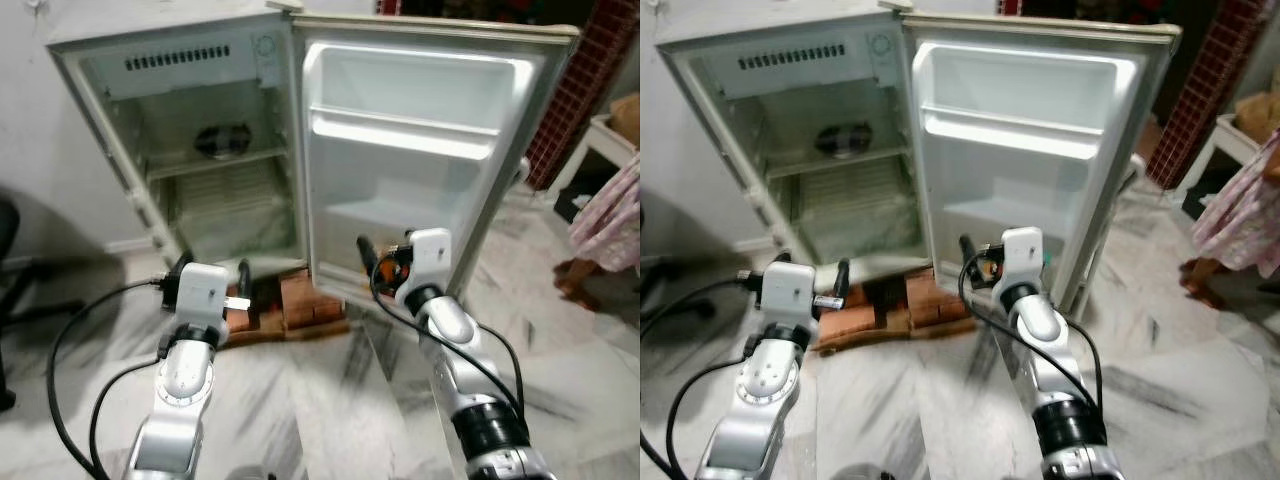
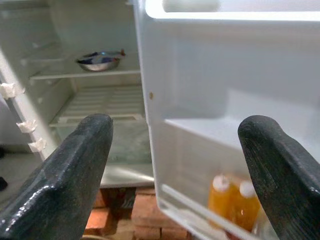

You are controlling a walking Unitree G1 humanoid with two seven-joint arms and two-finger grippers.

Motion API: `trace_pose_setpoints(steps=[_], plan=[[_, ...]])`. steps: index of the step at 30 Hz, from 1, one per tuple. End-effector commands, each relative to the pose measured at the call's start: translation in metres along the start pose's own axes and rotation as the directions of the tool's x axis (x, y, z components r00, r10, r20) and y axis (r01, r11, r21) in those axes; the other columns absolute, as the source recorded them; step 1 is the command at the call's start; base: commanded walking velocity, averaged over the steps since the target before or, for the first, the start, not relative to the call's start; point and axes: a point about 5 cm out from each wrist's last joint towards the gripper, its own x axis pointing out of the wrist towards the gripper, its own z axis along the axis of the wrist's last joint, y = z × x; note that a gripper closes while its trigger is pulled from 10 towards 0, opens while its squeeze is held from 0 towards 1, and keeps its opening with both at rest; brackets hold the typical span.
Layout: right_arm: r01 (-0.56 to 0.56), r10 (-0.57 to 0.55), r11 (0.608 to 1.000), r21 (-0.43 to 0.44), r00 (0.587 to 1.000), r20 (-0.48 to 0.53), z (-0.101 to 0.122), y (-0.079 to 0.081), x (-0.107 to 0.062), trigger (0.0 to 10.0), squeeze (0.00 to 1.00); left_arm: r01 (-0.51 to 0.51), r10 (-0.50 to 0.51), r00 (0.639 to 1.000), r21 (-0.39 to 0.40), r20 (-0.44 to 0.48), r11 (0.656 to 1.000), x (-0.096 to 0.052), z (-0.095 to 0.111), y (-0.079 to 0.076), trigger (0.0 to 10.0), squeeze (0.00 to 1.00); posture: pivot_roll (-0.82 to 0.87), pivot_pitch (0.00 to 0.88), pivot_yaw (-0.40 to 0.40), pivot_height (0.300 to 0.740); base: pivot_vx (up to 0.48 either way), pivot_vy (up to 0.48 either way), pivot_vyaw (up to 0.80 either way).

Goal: Restocking fridge

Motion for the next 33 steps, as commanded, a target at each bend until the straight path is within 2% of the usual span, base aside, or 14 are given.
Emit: trace_pose_setpoints(steps=[1,4,8,13,20,24,30,32,33], plan=[[-0.014,0.015,1.000,-0.027,0.998,0.062,0.013,0.004,0.004,10.0,0.00,0.003,-0.003,1.000,0.012,0.001,1.000,0.003,-0.002,0.004,10.0,0.00,0.00,0.037,0.015,0.740,0.296,-0.240,0.74],[0.016,-0.016,1.000,0.003,0.998,0.066,0.018,-0.004,0.008,10.0,0.00,-0.066,0.066,0.998,-0.006,0.000,0.998,0.011,0.001,0.022,10.0,0.00,0.00,0.044,0.015,0.740,0.304,-0.247,0.73],[0.021,-0.022,1.000,0.010,0.997,0.068,0.018,-0.008,0.008,10.0,0.00,-0.054,0.054,0.999,0.015,0.001,0.998,0.009,0.000,0.025,10.0,0.00,0.00,0.043,0.017,0.740,0.296,-0.254,0.69],[0.038,-0.041,0.998,0.043,0.996,0.074,0.016,-0.008,0.006,10.0,0.00,-0.041,0.041,0.999,0.009,-0.003,0.999,0.007,-0.002,0.021,10.0,0.00,0.00,0.038,0.018,0.740,0.285,-0.262,0.00],[0.024,-0.027,0.999,0.037,0.995,0.096,0.015,-0.002,0.003,10.0,0.00,0.006,-0.006,1.000,-0.013,-0.011,1.000,0.004,-0.003,0.004,10.0,0.00,0.00,0.037,0.019,0.740,0.251,-0.281,0.00],[0.009,-0.012,0.999,0.041,0.996,0.089,0.012,-0.002,0.002,10.0,0.00,0.018,-0.018,1.000,-0.020,-0.004,1.000,0.003,-0.002,0.001,10.0,0.00,-0.01,0.037,0.019,0.740,0.061,-0.294,0.00],[-0.119,0.114,0.988,0.094,0.992,0.056,0.005,0.005,-0.004,10.0,0.00,0.033,-0.032,0.999,-0.045,0.006,0.998,0.004,0.000,0.000,10.0,0.00,-0.01,0.037,0.019,0.740,0.000,0.000,0.00],[-0.225,0.224,0.967,0.122,0.974,0.019,-0.003,0.013,-0.011,10.0,0.00,0.034,-0.034,0.999,-0.041,0.003,0.999,0.003,0.000,0.000,10.0,0.00,-0.01,0.037,0.019,0.740,0.000,0.000,0.00],[-0.225,0.224,0.967,0.122,0.974,0.019,-0.003,0.013,-0.011,10.0,0.00,0.034,-0.034,0.999,-0.041,0.003,0.999,0.003,0.000,0.000,10.0,0.00,-0.01,0.037,0.019,0.740,0.000,0.000,0.00]])
